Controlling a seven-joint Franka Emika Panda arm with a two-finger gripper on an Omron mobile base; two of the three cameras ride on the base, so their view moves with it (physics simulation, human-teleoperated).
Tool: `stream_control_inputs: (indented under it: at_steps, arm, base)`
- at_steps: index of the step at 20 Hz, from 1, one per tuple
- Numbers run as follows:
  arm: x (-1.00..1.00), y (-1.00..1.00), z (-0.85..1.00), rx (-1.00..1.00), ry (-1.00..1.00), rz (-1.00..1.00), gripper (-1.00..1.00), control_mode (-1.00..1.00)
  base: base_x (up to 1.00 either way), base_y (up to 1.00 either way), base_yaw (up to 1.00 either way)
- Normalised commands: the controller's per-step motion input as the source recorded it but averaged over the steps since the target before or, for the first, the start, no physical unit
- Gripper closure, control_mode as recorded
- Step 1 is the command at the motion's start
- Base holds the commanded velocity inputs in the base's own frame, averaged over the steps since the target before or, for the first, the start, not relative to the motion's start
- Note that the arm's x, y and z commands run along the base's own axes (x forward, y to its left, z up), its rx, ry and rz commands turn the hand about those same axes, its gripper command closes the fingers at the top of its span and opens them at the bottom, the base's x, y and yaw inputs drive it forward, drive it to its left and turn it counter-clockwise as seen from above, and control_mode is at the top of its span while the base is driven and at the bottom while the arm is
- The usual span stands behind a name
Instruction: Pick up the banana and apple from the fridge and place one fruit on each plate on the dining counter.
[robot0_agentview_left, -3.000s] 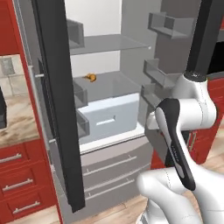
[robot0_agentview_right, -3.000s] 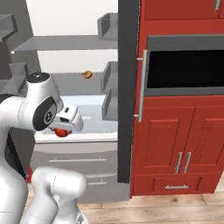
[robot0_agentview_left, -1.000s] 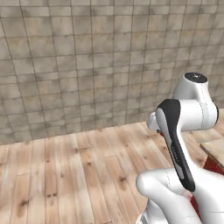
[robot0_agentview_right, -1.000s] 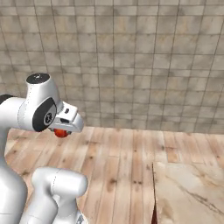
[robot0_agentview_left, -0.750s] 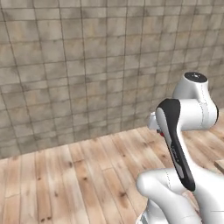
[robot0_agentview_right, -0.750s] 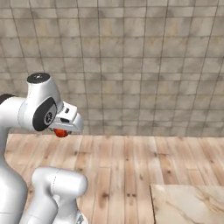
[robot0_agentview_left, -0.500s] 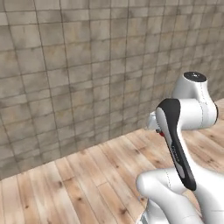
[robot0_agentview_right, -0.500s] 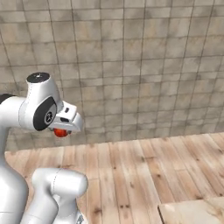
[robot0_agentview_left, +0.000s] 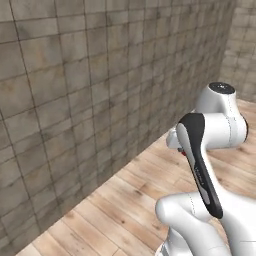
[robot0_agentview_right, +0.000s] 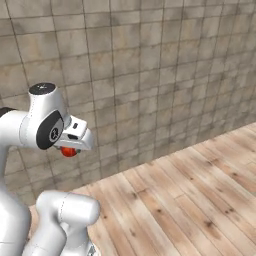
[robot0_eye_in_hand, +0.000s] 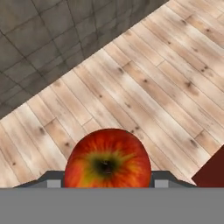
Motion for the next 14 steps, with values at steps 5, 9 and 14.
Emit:
stream_control_inputs:
  at_steps: [5,9,14]
  arm:
    - [0.0,0.0,0.0,0.0,0.0,0.0,1.0,1.0]
    - [0.0,0.0,0.0,0.0,0.0,0.0,1.0,1.0]
    - [0.0,0.0,0.0,0.0,0.0,0.0,1.0,1.0]
  base:
    - [1.0,0.69,-0.61]
    - [0.95,0.48,-0.63]
    - [0.85,0.41,-0.62]
